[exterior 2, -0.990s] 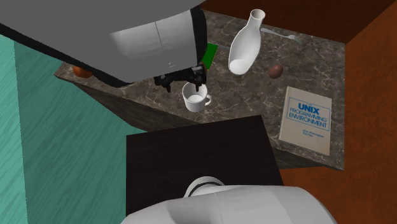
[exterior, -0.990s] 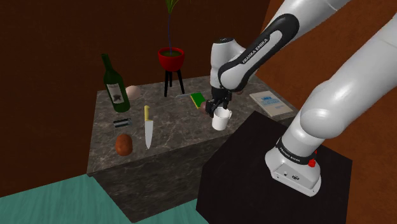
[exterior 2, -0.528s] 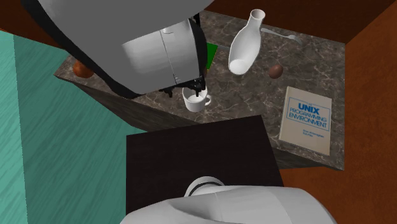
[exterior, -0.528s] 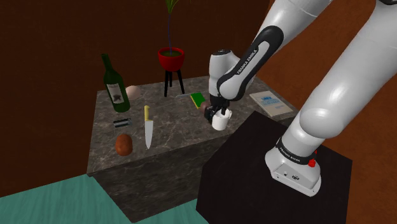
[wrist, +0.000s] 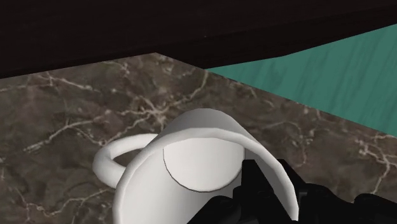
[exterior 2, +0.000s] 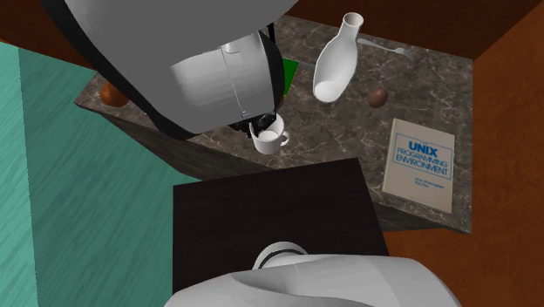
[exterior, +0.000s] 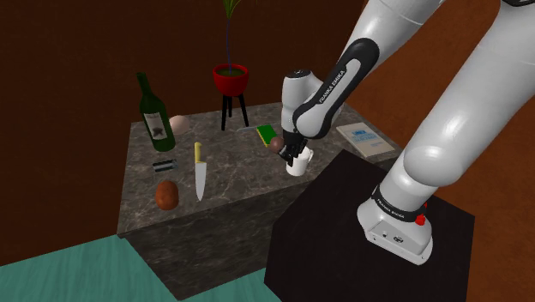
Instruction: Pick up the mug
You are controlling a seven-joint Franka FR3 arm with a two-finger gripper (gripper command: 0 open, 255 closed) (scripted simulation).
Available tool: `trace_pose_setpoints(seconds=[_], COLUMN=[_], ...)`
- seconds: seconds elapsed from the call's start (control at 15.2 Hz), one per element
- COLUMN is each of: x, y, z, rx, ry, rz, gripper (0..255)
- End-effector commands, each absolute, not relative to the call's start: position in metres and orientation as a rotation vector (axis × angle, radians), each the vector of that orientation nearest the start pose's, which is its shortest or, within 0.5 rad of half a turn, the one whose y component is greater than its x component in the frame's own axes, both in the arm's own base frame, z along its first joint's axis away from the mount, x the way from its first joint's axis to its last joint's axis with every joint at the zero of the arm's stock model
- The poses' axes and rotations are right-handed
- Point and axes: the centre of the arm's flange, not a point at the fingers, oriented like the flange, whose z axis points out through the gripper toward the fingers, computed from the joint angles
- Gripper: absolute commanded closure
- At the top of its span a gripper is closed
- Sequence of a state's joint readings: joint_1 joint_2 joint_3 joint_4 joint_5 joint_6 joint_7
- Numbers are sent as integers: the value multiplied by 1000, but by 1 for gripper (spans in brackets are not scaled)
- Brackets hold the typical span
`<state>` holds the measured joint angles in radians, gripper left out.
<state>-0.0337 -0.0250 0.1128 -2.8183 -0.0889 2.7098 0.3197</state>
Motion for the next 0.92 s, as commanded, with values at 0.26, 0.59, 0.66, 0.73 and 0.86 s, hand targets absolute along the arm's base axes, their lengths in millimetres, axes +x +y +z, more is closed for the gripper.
trace_pose_setpoints(seconds=[0.26, 0.59, 0.66, 0.73, 0.86], x=[362, 362, 362, 362, 362], y=[31, 31, 31, 31, 31], z=[209, 236, 241, 246, 257], rx=[-3182, -3182, -3182, -3182, -3182], ry=[253, 253, 253, 253, 253], rz=[120, 120, 120, 120, 120], gripper=[255, 255, 255, 255, 255])
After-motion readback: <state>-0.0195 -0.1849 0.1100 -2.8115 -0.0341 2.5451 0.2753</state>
